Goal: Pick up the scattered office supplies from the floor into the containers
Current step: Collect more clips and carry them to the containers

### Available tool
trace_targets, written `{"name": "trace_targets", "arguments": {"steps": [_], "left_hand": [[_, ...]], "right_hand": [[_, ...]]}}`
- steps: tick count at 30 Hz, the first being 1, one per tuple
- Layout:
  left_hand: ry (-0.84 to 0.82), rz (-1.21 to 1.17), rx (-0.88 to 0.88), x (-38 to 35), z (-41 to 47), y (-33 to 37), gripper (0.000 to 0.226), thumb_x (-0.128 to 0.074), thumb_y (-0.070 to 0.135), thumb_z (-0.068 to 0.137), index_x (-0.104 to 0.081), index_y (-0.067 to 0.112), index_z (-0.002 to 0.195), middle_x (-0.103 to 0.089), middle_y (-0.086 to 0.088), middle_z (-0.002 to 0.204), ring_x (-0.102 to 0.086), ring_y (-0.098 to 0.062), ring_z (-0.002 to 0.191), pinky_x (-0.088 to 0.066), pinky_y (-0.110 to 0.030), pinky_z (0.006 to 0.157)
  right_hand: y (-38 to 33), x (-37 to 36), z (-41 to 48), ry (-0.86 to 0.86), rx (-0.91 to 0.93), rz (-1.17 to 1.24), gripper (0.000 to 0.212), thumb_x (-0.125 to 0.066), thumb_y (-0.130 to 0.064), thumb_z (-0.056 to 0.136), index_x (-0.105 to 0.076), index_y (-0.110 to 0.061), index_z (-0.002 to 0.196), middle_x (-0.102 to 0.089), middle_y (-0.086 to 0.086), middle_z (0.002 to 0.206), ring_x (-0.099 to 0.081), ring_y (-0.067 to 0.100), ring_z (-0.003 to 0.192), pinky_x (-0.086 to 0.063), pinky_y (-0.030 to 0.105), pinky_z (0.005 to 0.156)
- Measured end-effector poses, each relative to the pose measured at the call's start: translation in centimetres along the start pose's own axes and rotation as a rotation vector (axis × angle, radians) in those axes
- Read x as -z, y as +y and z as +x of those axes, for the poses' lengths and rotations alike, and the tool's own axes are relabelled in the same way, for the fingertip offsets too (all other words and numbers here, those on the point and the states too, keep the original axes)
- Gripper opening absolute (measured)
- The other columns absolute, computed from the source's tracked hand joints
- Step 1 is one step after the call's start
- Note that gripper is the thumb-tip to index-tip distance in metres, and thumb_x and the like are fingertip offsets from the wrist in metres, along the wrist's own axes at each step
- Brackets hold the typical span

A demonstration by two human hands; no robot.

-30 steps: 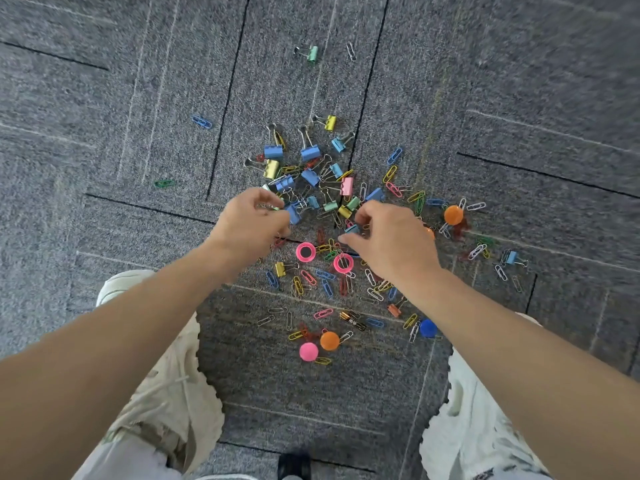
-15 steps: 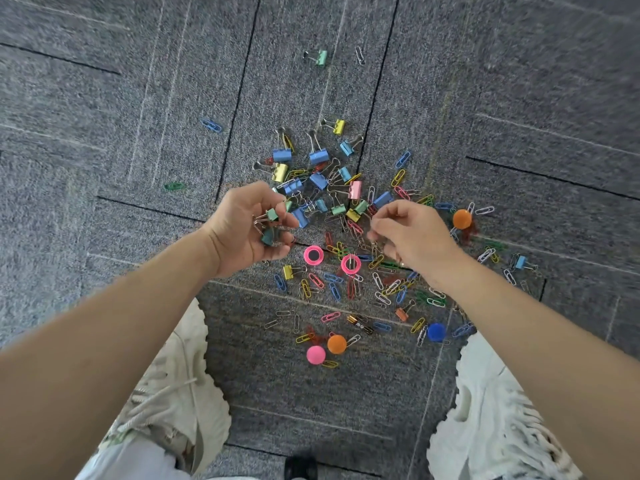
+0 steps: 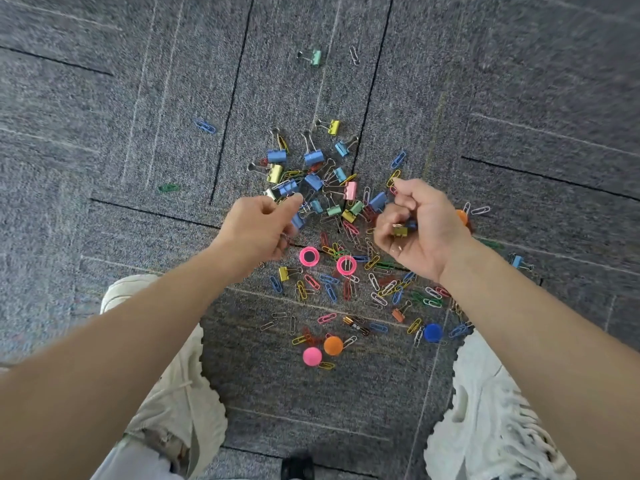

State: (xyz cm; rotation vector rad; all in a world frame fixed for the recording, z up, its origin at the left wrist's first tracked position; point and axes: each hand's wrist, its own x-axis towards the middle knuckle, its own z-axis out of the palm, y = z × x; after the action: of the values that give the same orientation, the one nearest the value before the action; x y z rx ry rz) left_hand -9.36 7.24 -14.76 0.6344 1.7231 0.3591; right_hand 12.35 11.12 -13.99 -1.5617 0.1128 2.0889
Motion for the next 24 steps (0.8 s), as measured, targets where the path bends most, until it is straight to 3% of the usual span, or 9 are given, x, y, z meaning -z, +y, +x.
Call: {"name": "trace_targets", "arguments": {"steps": [3,5,8,13,16,21,23,24], "left_hand": [[0.145,0.305,-0.116,-0.2,0.5,-0.6,0.031,-0.058,0.045,0.095,-0.052,0.015,0.088,-0.059,-0.005,0.077,-0.049,-0.015,0.056,-0.048,-0.031,0.050],[0.162,0.386,-0.125,-0.5,0.6,-0.8,0.028,-0.061,0.046,0.092,-0.051,0.020,0.094,-0.059,-0.001,0.080,-0.047,-0.013,0.055,-0.042,-0.028,0.049],[0.218,0.477,-0.116,-1.0,0.5,-0.7,0.034,-0.071,0.049,0.084,-0.055,0.022,0.099,-0.063,-0.001,0.081,-0.059,-0.015,0.062,-0.053,-0.032,0.058],[0.331,0.530,-0.131,-1.9,0.7,-0.4,0.036,-0.078,0.050,0.077,-0.064,0.023,0.098,-0.067,-0.001,0.081,-0.065,-0.019,0.070,-0.060,-0.041,0.069],[0.355,0.581,-0.140,-2.3,0.6,-0.1,0.040,-0.078,0.048,0.077,-0.067,0.020,0.103,-0.067,-0.001,0.083,-0.066,-0.019,0.072,-0.060,-0.040,0.069],[0.288,0.512,-0.146,-2.0,0.8,-0.1,0.021,-0.080,0.034,0.080,-0.061,0.024,0.078,-0.066,0.001,0.078,-0.064,-0.016,0.069,-0.059,-0.035,0.066],[0.247,0.478,-0.172,-2.0,0.5,-0.3,0.018,-0.073,0.027,0.083,-0.058,0.021,0.075,-0.063,0.002,0.074,-0.058,-0.013,0.064,-0.054,-0.029,0.061],[0.212,0.436,-0.176,-2.0,0.4,-0.4,0.017,-0.070,0.026,0.083,-0.057,0.018,0.075,-0.060,0.003,0.071,-0.053,-0.013,0.061,-0.051,-0.028,0.059]], "right_hand": [[0.0,-0.2,0.4,0.312,0.271,-0.623,0.026,-0.066,-0.031,0.092,-0.055,-0.014,0.077,-0.039,-0.003,0.059,-0.039,0.012,0.047,-0.036,0.023,0.044],[0.3,0.2,1.0,0.380,0.554,-1.151,0.029,-0.070,-0.039,0.088,-0.059,-0.013,0.081,-0.053,-0.002,0.064,-0.047,0.014,0.052,-0.037,0.024,0.047],[0.7,0.6,1.8,0.421,0.673,-1.479,0.033,-0.075,-0.043,0.084,-0.056,-0.019,0.094,-0.059,0.000,0.082,-0.051,0.018,0.068,-0.031,0.028,0.051],[0.8,1.3,3.2,0.484,0.683,-1.553,0.040,-0.079,-0.044,0.079,-0.055,-0.022,0.101,-0.064,0.009,0.092,-0.060,0.028,0.076,-0.044,0.034,0.061],[0.1,1.6,3.2,0.482,0.680,-1.548,0.038,-0.079,-0.045,0.079,-0.059,-0.024,0.104,-0.061,0.004,0.090,-0.058,0.027,0.081,-0.040,0.032,0.063],[-0.5,1.9,3.1,0.438,0.650,-1.625,0.026,-0.074,-0.041,0.079,-0.058,-0.022,0.088,-0.061,-0.002,0.078,-0.057,0.021,0.070,-0.039,0.031,0.057],[-0.8,1.9,2.8,0.353,0.588,-1.446,0.021,-0.069,-0.034,0.081,-0.055,-0.020,0.078,-0.055,-0.005,0.067,-0.050,0.013,0.057,-0.036,0.027,0.052],[-1.0,1.7,2.5,0.251,0.501,-1.190,0.022,-0.067,-0.030,0.082,-0.051,-0.019,0.072,-0.049,-0.006,0.062,-0.044,0.011,0.051,-0.032,0.025,0.049]]}}
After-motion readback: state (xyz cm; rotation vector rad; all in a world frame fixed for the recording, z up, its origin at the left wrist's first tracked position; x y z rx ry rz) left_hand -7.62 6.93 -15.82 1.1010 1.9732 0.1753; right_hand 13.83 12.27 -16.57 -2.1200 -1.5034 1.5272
